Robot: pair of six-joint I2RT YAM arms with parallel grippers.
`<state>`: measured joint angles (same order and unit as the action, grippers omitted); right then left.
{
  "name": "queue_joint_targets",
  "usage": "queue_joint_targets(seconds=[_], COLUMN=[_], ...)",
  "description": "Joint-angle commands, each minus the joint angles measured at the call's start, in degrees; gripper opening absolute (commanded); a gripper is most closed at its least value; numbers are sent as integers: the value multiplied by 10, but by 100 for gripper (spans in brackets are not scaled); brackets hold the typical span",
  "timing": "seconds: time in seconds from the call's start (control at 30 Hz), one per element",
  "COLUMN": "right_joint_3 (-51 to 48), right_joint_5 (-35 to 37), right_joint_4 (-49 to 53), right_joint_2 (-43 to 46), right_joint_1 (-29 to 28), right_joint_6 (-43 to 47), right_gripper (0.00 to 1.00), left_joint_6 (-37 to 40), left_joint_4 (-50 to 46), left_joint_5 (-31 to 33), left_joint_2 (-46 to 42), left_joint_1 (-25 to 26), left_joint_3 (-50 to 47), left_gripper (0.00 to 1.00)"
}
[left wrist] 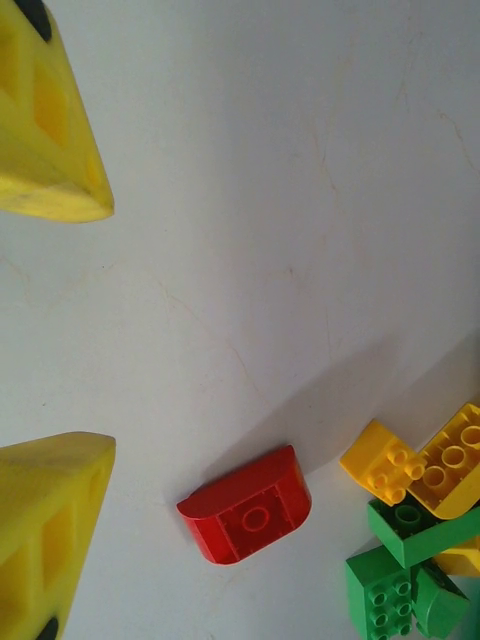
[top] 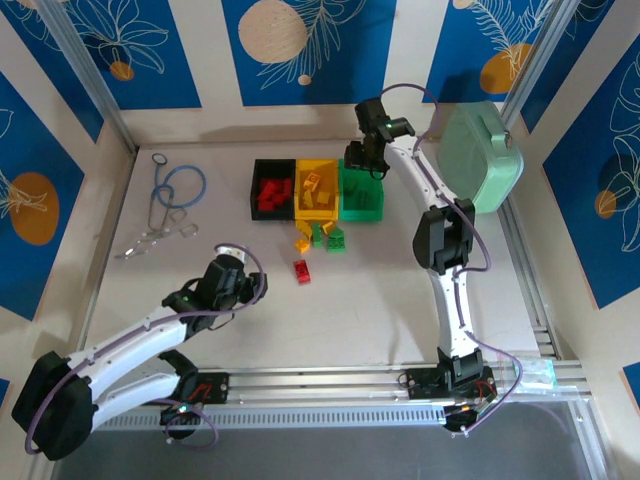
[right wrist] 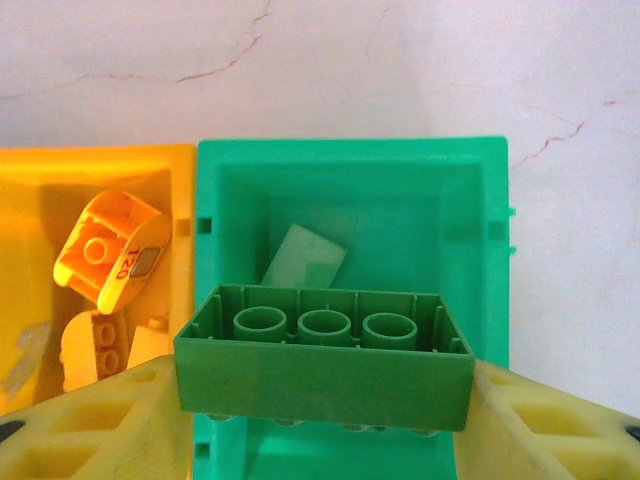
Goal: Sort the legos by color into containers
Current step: Place the lego in the container, then pick up the lego from the center of the table.
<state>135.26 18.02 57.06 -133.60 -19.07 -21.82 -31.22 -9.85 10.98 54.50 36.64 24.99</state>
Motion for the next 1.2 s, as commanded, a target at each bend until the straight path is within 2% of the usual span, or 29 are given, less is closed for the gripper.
queue_joint_targets(seconds=[0.0,0.13,0.23,0.27,0.53,0.9,1.17], right_joint_3=[49,76,78,80,20,-176,-361], right_joint_5=[4,17,-9,-9,-7,-7,-4], right_joint_4=[39,48,49,53,40,-52,-134], right_joint_2=[-26,-45,-46,-47,2,130,242], right_joint_1=[5,8,9,7,-11,-35,-56], right_joint_6=[9,6,7,9,16,-7,-36], right_gripper=[60,64,82,84,86,86,86], left_joint_6=[-3,-4,-3,-2,0,-4,-12], left_joint_4=[-17,-20,-24,-25,-28,-4,41], left_joint_5=[1,2,1,1,-7,-37,-72], left_joint_2=[-12,-16,-18,-18,-7,38,132], left_joint_1=[0,0,0,0,2,11,22], left_joint_3=[-6,-7,-5,-4,5,19,61], left_gripper=[58,58,58,58,58,63,66])
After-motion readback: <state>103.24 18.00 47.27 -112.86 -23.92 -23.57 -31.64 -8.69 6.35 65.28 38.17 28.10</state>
